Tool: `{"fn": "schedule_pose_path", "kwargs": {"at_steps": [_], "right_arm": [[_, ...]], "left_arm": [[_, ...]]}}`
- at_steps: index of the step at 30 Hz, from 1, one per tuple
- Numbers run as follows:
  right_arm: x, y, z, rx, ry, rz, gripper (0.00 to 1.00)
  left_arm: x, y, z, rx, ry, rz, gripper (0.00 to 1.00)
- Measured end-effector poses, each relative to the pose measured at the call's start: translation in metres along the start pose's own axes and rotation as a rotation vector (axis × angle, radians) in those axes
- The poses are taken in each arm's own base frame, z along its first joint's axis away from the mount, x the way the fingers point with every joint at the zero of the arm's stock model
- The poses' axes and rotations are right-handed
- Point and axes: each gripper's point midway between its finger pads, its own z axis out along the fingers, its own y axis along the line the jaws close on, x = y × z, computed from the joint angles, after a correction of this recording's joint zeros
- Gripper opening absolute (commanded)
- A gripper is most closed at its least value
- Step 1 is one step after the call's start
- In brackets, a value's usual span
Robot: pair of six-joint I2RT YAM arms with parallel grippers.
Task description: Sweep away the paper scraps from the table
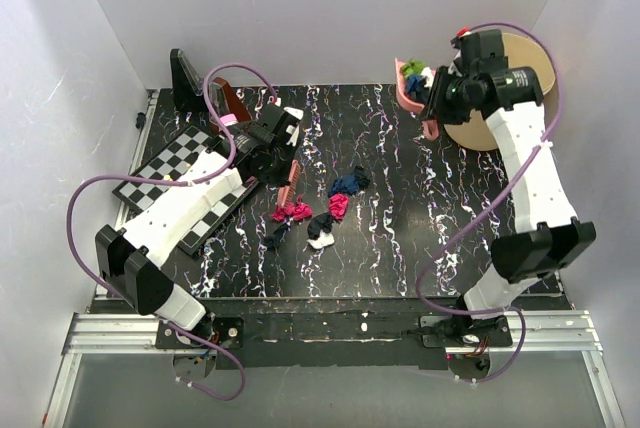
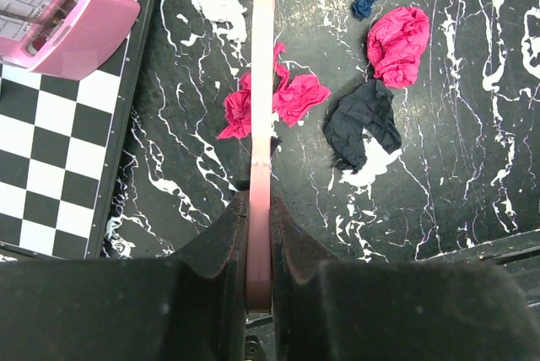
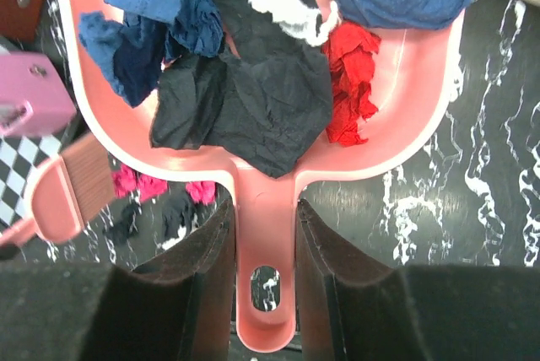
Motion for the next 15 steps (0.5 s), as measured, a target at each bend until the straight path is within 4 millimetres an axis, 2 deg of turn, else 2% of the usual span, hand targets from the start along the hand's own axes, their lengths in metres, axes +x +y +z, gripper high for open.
{"fn": "schedule_pose_path", "kwargs": {"at_steps": [5, 11, 15], "right_arm": [[-0.04, -0.021, 0.016, -0.011, -0.01, 0.084, 0.01], [-0.073, -0.048, 0.037, -0.028, -0.013, 0.161, 0.01], [-0.088, -0.059, 0.041, -0.068, -0.035, 0.198, 0.01]], "left_arm": [[0.004, -0.003, 0.003, 0.015, 0.014, 0.005, 0.0], [0.005, -0.005, 0.003, 0.028, 0.016, 0.005, 0.0], [0.003, -0.006, 0.001, 0.036, 0.013, 0.004, 0.0]]}}
